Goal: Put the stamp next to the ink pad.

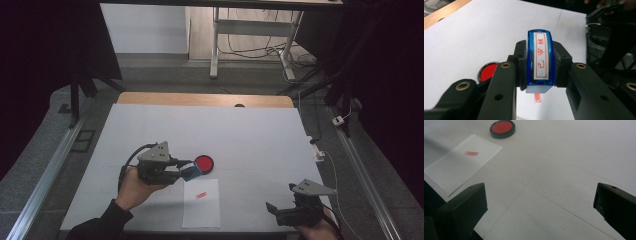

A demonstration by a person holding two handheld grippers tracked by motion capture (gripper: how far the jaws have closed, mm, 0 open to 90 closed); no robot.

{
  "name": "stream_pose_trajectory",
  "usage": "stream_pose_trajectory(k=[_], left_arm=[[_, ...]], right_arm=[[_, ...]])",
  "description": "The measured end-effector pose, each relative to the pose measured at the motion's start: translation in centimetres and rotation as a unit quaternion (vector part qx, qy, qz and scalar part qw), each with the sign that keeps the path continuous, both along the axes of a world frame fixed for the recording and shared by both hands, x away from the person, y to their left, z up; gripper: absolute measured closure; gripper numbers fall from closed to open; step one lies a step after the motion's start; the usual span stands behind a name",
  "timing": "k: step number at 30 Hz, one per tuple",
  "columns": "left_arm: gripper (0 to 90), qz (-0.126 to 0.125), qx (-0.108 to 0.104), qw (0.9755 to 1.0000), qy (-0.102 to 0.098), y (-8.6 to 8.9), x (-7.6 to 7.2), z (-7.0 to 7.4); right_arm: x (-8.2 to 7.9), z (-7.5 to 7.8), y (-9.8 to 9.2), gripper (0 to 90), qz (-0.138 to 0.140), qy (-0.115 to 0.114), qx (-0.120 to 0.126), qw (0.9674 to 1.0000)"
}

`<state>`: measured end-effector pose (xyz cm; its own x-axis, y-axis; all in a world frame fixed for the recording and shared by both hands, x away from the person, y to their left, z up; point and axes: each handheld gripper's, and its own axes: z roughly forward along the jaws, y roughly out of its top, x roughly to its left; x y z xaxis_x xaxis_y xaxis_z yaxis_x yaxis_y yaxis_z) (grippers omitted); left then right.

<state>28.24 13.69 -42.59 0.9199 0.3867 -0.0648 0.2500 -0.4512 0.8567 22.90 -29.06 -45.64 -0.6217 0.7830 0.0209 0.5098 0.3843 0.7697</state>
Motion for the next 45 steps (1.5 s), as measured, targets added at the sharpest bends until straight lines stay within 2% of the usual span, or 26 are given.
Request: stream_pose_trajectory(k=[9,15,22,30,36,45], left_arm=[[69.7,0.037,0.019,0.9991,-0.001,1.7,0.7,-0.5],[69.7,0.072,0.038,0.9967,-0.004,2.9,1.2,-0.9],[69.7,0.112,0.060,0.9919,0.000,4.0,1.7,-1.8],[69.7,0.148,0.064,0.9867,0.022,5.6,2.6,-2.7],[69.7,0.168,0.076,0.9822,0.034,6.2,3.1,-3.7],[69.7,0.196,0.093,0.9757,0.034,6.8,3.7,-4.9]], right_arm=[[0.1,0.0,-0.4,0.0,-0.005,0.004,-0.005,1.0000],[0.1,0.0,-0.2,0.0,0.001,0.006,-0.011,0.9999],[0.1,-0.1,-0.1,0.0,0.003,0.007,-0.012,0.9999],[0.2,-0.1,-0.1,0.0,0.004,0.008,-0.014,0.9999],[0.2,-0.1,0.0,0.0,0.006,0.012,-0.015,0.9998],[0.2,-0.1,0.0,0.0,0.008,0.013,-0.017,0.9997]])
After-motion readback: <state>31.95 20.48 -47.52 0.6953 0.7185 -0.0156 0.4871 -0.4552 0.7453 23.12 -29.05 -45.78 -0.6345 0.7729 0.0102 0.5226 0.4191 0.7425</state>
